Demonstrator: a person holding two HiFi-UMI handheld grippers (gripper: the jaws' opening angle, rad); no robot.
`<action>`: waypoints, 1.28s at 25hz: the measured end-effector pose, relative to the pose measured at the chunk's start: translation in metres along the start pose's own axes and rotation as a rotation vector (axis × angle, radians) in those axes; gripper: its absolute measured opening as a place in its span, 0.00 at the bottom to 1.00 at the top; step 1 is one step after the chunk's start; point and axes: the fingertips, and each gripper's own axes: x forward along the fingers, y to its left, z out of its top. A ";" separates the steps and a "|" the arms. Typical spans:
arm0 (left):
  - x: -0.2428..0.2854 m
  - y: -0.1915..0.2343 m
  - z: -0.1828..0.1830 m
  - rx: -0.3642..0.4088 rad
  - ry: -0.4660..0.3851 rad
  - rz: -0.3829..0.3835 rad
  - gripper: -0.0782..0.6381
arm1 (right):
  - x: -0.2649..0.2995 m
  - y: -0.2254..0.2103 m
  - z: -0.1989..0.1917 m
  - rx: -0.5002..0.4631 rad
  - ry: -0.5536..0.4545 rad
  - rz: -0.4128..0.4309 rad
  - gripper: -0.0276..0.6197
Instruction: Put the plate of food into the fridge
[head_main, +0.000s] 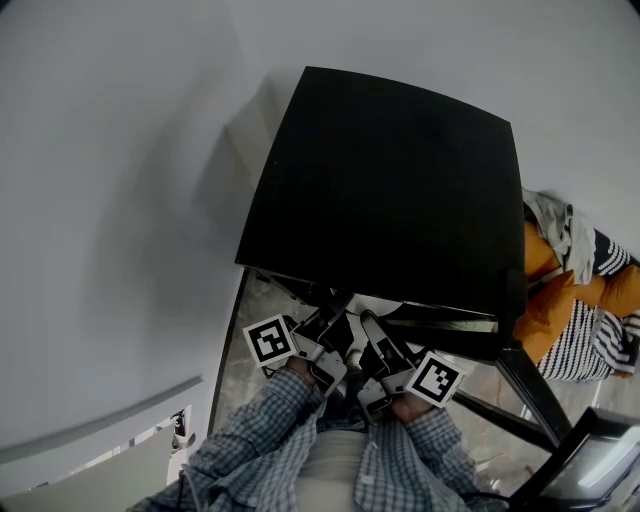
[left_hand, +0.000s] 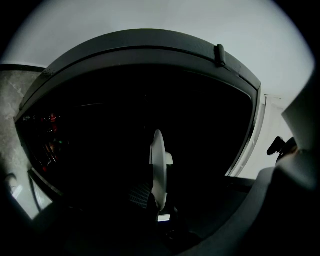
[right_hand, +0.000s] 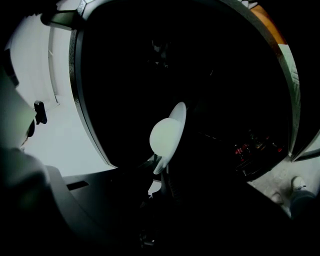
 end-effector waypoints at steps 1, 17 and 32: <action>0.000 0.001 0.000 -0.002 -0.005 -0.001 0.19 | 0.001 -0.001 0.000 0.002 -0.001 -0.007 0.18; 0.000 0.001 0.008 -0.084 -0.035 -0.059 0.19 | 0.004 -0.003 0.006 0.138 -0.086 0.010 0.10; -0.007 0.003 0.006 -0.020 0.020 0.000 0.21 | 0.013 -0.015 0.020 0.183 -0.153 -0.011 0.09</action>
